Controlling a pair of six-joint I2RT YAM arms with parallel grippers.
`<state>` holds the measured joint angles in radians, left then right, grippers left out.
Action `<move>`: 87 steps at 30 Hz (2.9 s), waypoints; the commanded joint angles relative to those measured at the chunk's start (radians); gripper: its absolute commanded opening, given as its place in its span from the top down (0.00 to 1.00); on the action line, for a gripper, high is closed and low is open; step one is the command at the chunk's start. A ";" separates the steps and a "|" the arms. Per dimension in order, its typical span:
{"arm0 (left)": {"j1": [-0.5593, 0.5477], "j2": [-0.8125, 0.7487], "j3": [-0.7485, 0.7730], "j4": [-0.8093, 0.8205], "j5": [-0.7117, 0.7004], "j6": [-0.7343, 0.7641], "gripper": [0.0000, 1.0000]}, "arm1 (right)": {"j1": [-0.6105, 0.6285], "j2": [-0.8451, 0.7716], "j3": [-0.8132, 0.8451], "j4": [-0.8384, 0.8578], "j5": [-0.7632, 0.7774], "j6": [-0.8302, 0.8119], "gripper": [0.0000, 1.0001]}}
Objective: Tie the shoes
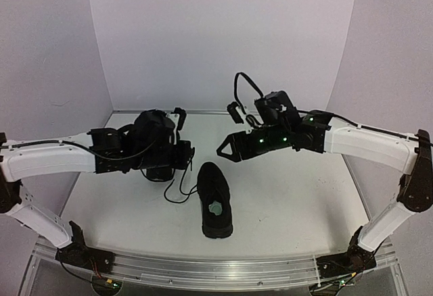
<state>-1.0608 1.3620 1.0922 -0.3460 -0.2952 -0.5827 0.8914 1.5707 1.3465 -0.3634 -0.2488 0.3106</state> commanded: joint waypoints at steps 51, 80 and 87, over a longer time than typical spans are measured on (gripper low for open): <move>0.041 0.289 0.122 -0.049 0.330 -0.207 1.00 | 0.080 -0.119 -0.319 0.178 -0.125 0.054 0.59; 0.042 0.267 0.103 -0.009 0.426 -0.282 1.00 | 0.166 0.122 -0.213 0.285 0.006 0.104 0.72; 0.047 0.246 0.085 0.013 0.433 -0.291 1.00 | 0.166 0.127 -0.223 0.284 0.027 0.125 0.74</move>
<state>-1.0207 1.6601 1.1860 -0.3749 0.1282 -0.8626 1.0508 1.6931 1.0981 -0.1036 -0.2552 0.4197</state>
